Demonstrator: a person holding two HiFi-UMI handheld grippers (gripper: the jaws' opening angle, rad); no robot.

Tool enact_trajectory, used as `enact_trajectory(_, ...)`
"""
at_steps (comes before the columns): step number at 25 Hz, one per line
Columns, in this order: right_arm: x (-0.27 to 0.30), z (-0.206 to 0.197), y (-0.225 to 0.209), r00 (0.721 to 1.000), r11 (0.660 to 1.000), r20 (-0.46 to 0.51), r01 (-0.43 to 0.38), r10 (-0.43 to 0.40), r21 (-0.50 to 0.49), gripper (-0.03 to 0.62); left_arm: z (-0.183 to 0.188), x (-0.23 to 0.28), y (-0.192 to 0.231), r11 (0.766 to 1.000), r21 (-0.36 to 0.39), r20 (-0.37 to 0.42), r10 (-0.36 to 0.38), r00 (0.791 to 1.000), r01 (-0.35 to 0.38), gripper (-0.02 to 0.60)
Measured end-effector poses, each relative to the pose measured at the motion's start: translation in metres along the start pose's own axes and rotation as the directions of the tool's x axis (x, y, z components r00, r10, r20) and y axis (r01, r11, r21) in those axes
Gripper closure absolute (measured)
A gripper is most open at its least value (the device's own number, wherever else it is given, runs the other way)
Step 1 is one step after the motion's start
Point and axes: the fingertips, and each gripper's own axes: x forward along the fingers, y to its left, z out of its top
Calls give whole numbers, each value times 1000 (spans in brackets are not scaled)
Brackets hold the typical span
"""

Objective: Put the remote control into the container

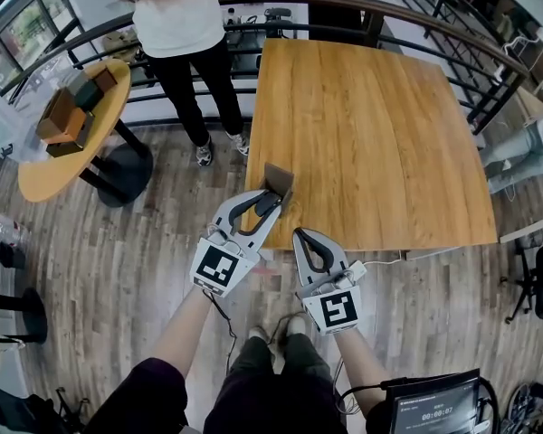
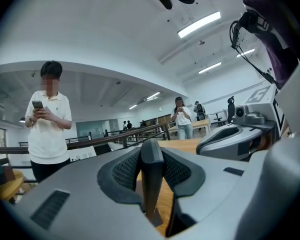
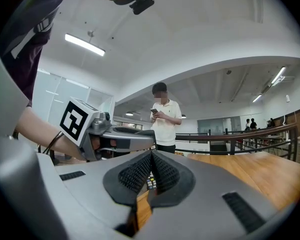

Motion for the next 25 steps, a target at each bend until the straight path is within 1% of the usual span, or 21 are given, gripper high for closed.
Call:
enact_trajectory(4, 2, -1, -1, 1000, 1000, 0, 4, -4, 8, 576, 0, 7, 5, 999, 7, 6, -35, 999, 35, 465)
enact_trajectory(8, 1, -13, -5, 998, 1000, -59, 8, -8, 6, 576, -3, 12, 2, 995, 47, 4, -85, 996, 84, 465)
enact_trajectory(12, 5, -4, -10, 1000, 1000, 0, 17, -17, 16, 576, -11, 22, 4, 983, 95, -12, -155, 988, 155, 465)
enact_trajectory(16, 3, -9, -18, 999, 999, -4, 32, -32, 21, 576, -25, 36, 10, 964, 114, -53, -238, 970, 242, 465)
enact_trajectory(19, -1, -17, -24, 999, 999, -25, 45, -44, 25, 576, -36, 46, 14, 949, 117, -85, -283, 955, 292, 465)
enact_trajectory(21, -5, -24, -29, 997, 998, -51, 52, -51, 23, 576, -41, 52, 15, 941, 113, -93, -309, 946, 319, 465)
enact_trajectory(23, -7, -27, -33, 997, 998, -51, 63, -61, 25, 576, -43, 57, 16, 932, 100, -91, -339, 936, 347, 465)
enact_trajectory(25, -10, -36, -37, 994, 998, -87, 66, -64, 17, 576, -45, 61, 18, 922, 86, -90, -369, 925, 377, 465)
